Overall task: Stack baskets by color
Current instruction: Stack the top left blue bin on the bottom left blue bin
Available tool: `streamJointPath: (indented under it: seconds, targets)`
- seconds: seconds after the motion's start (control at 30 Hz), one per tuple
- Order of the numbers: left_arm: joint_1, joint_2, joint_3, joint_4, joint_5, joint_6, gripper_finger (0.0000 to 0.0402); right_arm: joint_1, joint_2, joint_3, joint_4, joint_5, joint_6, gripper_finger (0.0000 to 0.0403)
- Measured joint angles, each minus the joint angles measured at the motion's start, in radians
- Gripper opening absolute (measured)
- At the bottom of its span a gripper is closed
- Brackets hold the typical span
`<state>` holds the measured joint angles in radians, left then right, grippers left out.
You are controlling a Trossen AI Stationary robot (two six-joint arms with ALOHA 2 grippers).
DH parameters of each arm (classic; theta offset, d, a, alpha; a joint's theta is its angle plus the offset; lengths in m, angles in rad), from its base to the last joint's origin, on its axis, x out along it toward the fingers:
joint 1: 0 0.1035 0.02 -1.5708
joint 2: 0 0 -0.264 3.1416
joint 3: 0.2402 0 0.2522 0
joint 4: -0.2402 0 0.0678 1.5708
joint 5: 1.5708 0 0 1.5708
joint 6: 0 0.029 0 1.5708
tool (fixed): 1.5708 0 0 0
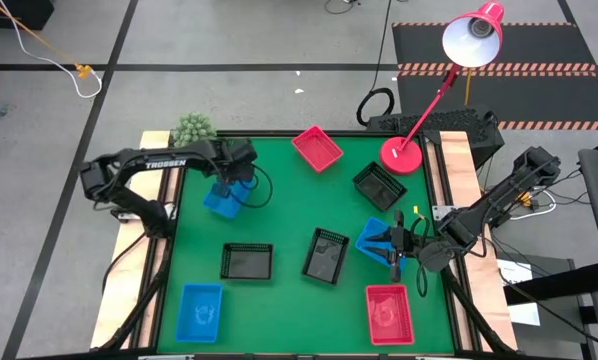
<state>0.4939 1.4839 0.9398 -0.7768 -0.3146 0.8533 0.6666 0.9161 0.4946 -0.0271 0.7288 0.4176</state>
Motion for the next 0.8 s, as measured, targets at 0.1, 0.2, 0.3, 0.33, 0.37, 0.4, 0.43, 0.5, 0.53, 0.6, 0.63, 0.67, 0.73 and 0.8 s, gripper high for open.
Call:
streamJointPath:
  seconds: [0.1,0.2,0.3,0.33,0.37,0.4,0.43,0.5,0.53,0.6,0.63,0.67,0.73,0.8]
  targets:
    - [0.005,0.029,0.000,0.022,0.000,0.007,0.0140,0.000,0.000,0.000,0.000,0.000,-0.003,0.0096]
    - [0.005,0.046,0.000,0.030,0.000,0.021,0.0140,0.000,0.000,0.000,-0.001,0.000,-0.004,0.0096]
    - [0.006,0.061,0.000,0.030,0.000,0.029,0.0140,0.000,0.000,0.000,-0.002,0.000,-0.011,0.0096]
    - [0.008,0.064,0.000,0.031,0.002,0.029,0.0140,0.000,0.000,0.000,-0.002,0.000,-0.011,0.0096]
    - [0.009,0.065,0.000,0.035,0.006,0.029,0.0139,0.000,0.000,0.000,-0.002,0.000,-0.011,0.0096]
    - [0.011,0.067,0.000,0.042,0.009,0.028,0.0136,0.000,0.000,0.000,-0.002,0.000,-0.011,0.0096]
    - [0.011,0.068,0.000,0.048,0.014,0.028,0.0131,0.000,0.000,0.000,-0.002,0.000,-0.011,0.0096]
    - [0.011,0.067,0.000,0.057,0.023,0.029,0.0117,0.000,0.000,0.000,-0.002,0.000,-0.011,0.0096]
    - [0.011,0.067,0.000,0.060,0.030,0.029,0.0108,0.000,0.000,0.000,-0.002,0.000,-0.011,0.0096]
    - [0.013,0.067,0.000,0.061,0.046,0.028,0.0091,0.000,0.000,0.000,-0.002,0.000,-0.011,0.0096]
    - [0.016,0.067,0.000,0.062,0.058,0.028,0.0082,0.000,0.000,0.000,-0.002,0.000,-0.011,0.0096]
    - [0.019,0.067,0.000,0.062,0.067,0.028,0.0073,0.000,0.000,0.000,-0.002,0.000,-0.011,0.0096]
    - [0.024,0.067,0.000,0.063,0.087,0.028,0.0056,0.000,0.000,0.000,-0.002,0.000,-0.011,0.0096]
    - [0.025,0.067,0.000,0.066,0.098,0.028,0.0040,0.000,0.000,0.000,-0.001,0.000,-0.011,0.0096]
